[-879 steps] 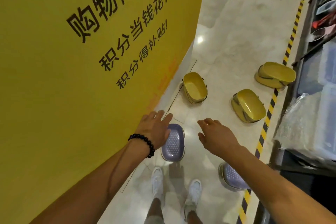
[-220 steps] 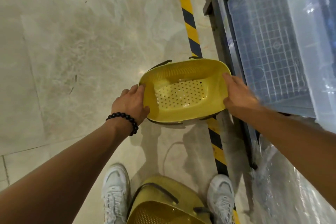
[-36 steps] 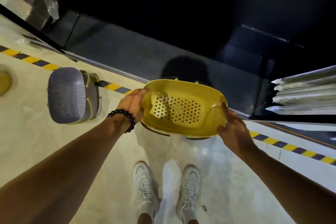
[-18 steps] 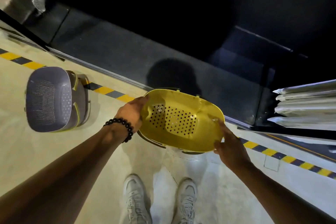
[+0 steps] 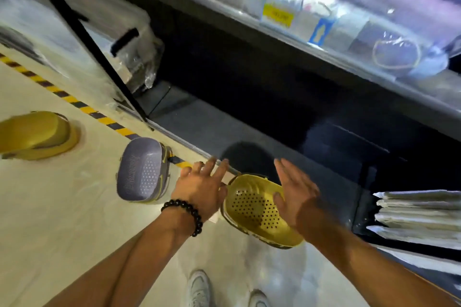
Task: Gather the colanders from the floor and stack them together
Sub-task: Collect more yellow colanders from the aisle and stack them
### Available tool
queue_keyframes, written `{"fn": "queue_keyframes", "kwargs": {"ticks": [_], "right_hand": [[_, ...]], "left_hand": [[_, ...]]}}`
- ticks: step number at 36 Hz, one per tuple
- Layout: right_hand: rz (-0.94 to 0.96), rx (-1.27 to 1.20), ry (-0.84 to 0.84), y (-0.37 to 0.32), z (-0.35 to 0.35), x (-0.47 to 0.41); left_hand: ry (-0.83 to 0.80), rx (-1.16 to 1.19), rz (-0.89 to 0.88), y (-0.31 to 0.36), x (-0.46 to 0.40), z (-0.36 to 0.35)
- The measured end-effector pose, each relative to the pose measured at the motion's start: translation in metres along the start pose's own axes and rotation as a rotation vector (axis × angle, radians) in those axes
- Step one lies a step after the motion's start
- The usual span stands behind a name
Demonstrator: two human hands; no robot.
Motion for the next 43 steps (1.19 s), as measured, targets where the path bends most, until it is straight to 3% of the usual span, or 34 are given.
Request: {"fn": "queue_keyframes", "kwargs": {"ticks": [8, 15, 22, 30, 43], "right_hand": [[0.305, 0.213, 0.17, -0.141, 0.18, 0.033], [0.653, 0.414, 0.168, -0.272, 0.268, 0.094], [0.817, 0.381, 0.263, -0.405, 0.326, 0.132], [0.944, 0.405, 0.258, -0.547, 0.347, 0.173], [0.992, 0.402, 0.32, -0.705, 0.38, 0.13]], "left_hand": [[0.229, -0.08, 0.161, -0.039, 0.117, 0.191], [0.381, -0.072, 0.358, -0.089, 0.282, 0.302], [0.44, -0.088, 0.535, -0.153, 0.404, 0.357], [0.456, -0.144, 0.598, -0.24, 0.504, 0.396], [0.469, -0.205, 0.665, -0.374, 0.55, 0.45]]}}
Point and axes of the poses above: each hand's wrist, its own x-axis away from the middle knuckle, its own z-axis out of the back of the hand, y = z × x, the point moved 9 cm from there along -x, towards the middle knuckle, and after that the axes turned 8 degrees about x, right-handed, at the moved point
